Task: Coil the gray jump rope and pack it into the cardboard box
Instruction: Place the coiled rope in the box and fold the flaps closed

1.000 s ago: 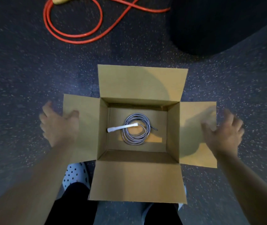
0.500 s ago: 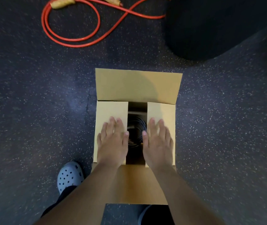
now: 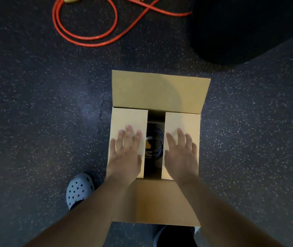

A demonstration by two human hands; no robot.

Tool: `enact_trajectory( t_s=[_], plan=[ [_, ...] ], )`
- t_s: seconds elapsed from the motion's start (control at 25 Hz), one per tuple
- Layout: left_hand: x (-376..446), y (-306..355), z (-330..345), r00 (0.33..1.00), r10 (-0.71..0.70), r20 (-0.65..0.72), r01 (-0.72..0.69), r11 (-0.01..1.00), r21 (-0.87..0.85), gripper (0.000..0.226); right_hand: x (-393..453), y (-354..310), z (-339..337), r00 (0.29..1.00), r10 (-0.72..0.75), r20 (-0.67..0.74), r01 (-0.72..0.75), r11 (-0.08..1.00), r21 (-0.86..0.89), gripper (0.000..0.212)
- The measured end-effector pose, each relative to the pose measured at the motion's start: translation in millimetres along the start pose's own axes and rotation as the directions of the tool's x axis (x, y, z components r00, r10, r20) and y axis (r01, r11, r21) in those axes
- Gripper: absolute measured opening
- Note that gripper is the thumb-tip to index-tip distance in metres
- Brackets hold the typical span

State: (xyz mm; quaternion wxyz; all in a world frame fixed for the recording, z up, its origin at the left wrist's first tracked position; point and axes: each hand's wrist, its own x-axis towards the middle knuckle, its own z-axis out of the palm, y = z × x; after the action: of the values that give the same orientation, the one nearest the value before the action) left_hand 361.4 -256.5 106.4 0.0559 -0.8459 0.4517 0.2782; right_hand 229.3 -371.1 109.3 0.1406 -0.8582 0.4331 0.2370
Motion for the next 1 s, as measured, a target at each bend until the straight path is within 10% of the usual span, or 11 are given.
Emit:
enact_trajectory(
  t_s=[0.2, 0.48, 0.8, 1.0],
  plan=[
    [-36, 15, -30, 0.957, 0.235, 0.171, -0.239, 0.971, 0.002, 0.093, 68, -13, -90, 0.956, -0.148, -0.255, 0.143, 0.989, -0.039, 0.067],
    [-88, 35, 6, 0.769, 0.466, 0.438, -0.535, 0.844, 0.039, 0.135, 134, -24, -117, 0.982, -0.157, -0.101, 0.135, 0.971, -0.196, 0.083],
    [-86, 10, -14, 0.815, 0.571, 0.104, -0.575, 0.772, 0.27, 0.079, 81, -27, -133, 0.956, -0.224, -0.188, 0.197, 0.968, -0.152, 0.057],
    [-51, -1, -52, 0.941, 0.33, -0.078, -0.301, 0.919, 0.256, 0.124, 12, -20, -102, 0.955, -0.228, -0.192, 0.214, 0.973, -0.091, 0.046]
  ],
)
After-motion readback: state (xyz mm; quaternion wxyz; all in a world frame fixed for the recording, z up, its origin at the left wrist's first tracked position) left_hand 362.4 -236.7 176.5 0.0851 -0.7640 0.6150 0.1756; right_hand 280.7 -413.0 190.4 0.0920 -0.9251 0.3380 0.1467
